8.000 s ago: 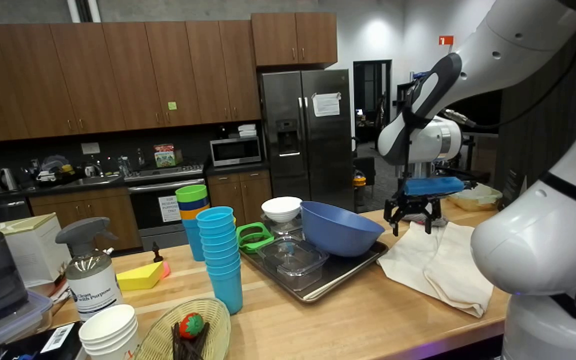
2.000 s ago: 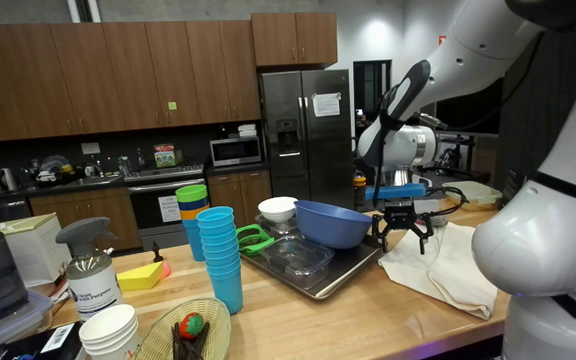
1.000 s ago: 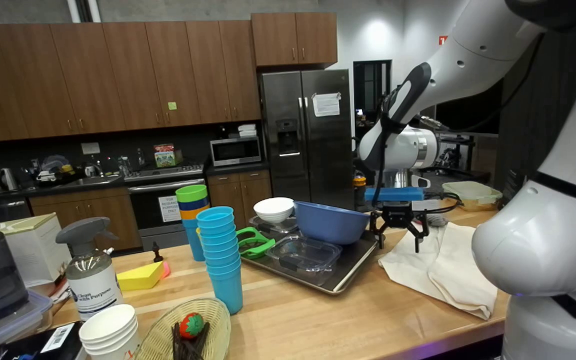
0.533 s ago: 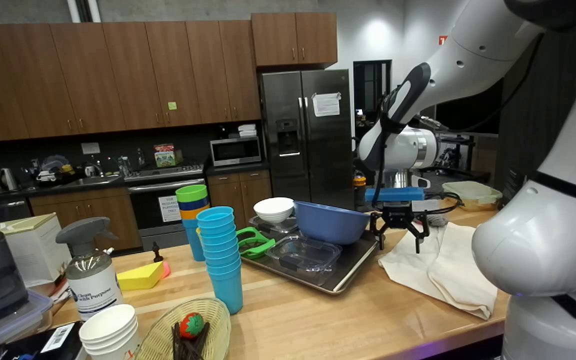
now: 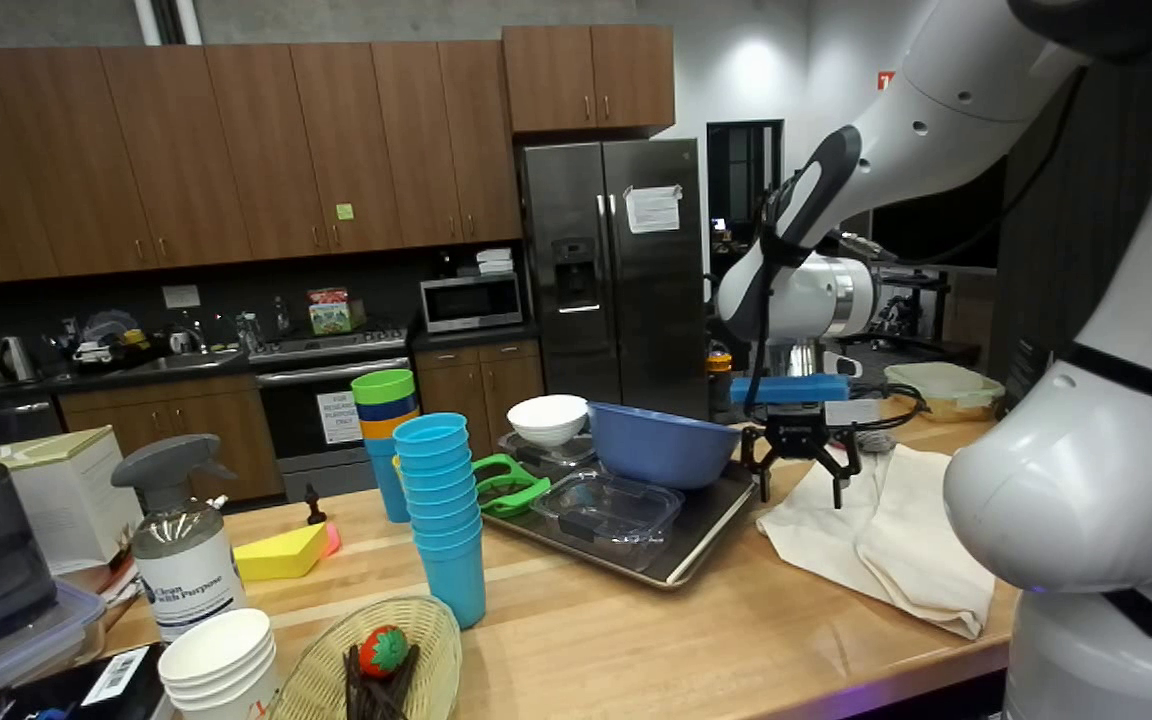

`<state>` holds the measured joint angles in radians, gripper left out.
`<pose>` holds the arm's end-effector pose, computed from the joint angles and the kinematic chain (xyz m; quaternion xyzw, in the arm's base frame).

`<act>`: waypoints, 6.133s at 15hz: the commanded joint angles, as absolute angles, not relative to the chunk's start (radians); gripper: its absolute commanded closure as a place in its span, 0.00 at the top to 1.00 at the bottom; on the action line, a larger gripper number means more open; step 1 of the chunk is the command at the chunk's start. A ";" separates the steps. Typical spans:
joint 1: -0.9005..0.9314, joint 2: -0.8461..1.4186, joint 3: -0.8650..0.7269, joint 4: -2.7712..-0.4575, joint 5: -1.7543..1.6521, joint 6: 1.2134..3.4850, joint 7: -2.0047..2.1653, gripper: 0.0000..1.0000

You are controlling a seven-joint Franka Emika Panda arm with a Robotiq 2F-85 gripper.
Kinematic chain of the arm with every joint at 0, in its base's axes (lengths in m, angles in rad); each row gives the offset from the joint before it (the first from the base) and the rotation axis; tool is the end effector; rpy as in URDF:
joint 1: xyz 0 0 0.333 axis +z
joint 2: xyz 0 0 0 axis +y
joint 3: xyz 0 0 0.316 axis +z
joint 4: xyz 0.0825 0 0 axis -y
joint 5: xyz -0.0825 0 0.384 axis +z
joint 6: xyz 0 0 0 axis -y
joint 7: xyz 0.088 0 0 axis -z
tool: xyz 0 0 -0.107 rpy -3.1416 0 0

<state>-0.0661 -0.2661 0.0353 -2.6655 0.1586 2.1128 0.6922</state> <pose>0.3715 -0.0049 0.3051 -0.9049 0.3971 0.1529 0.0076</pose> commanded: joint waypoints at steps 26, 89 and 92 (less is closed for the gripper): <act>-0.090 -0.288 0.077 -2.667 -0.084 2.113 1.084 1.00; -0.037 -0.252 0.089 -2.578 0.075 1.954 1.244 1.00; -0.037 -0.252 0.089 -2.578 0.075 1.953 1.244 1.00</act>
<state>-0.0442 -0.2524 0.0961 -2.5794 0.0769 1.9551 1.2429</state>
